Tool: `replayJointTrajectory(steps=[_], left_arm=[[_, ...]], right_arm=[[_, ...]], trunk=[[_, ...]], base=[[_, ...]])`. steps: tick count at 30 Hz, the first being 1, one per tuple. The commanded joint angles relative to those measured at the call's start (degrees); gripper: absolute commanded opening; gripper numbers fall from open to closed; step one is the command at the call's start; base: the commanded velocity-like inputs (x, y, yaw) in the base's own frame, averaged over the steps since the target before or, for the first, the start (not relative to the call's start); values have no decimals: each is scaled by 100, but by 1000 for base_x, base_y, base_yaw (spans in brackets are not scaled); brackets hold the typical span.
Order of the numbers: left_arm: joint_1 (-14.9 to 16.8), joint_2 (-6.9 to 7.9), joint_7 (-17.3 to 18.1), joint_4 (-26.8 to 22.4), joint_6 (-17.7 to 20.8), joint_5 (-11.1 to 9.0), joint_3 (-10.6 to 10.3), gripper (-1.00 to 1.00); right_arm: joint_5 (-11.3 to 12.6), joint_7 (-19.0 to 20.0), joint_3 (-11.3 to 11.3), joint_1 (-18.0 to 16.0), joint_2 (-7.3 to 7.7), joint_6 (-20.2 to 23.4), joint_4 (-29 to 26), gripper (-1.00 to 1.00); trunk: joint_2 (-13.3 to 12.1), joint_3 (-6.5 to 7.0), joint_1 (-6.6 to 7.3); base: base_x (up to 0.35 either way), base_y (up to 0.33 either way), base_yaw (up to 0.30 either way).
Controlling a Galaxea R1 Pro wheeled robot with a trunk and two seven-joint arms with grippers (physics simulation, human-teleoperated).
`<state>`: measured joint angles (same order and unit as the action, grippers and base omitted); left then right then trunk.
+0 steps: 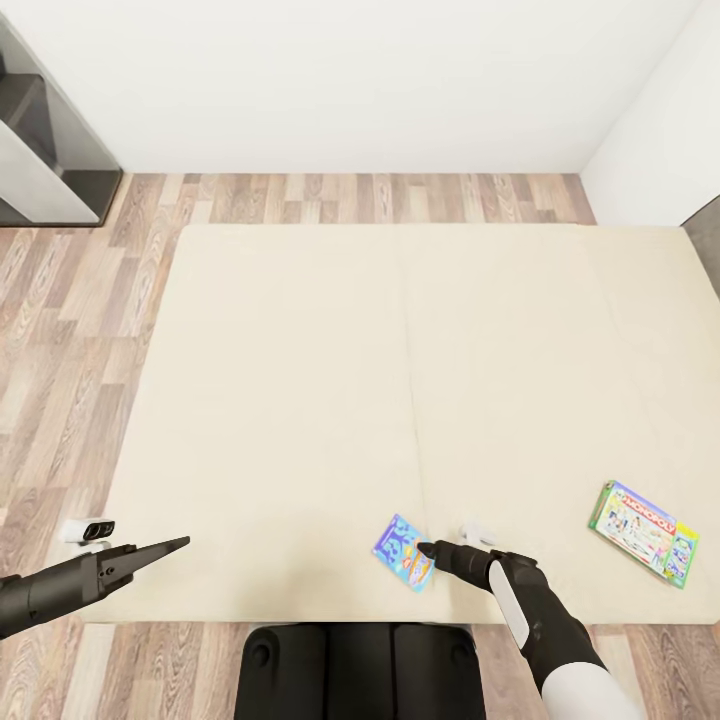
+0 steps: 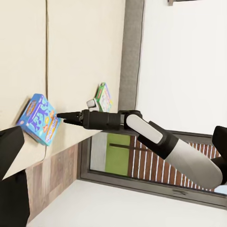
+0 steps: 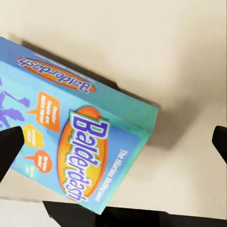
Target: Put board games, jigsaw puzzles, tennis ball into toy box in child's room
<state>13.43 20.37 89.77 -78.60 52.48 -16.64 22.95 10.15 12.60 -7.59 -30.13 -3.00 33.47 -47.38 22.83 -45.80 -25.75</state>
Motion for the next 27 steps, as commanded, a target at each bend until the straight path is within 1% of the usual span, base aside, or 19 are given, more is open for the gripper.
replayJointTrajectory(steps=[1, 15, 27], left_arm=[[2, 2, 23, 1, 61, 3, -1, 100], [2, 2, 23, -3, 61, 3, -1, 100], [2, 2, 23, -1, 61, 3, -6, 100]], right_arm=[[4, 23, -30, -1, -7, 37, -8, 100], [0, 23, -23, -1, -7, 32, -8, 100], [0, 23, -9, -1, -7, -69, -8, 100]], trunk=[[9, -7, -3], [9, -9, -3], [9, -10, -3]], base=[[0, 106, 0], [0, 46, 0], [0, 30, 0]])
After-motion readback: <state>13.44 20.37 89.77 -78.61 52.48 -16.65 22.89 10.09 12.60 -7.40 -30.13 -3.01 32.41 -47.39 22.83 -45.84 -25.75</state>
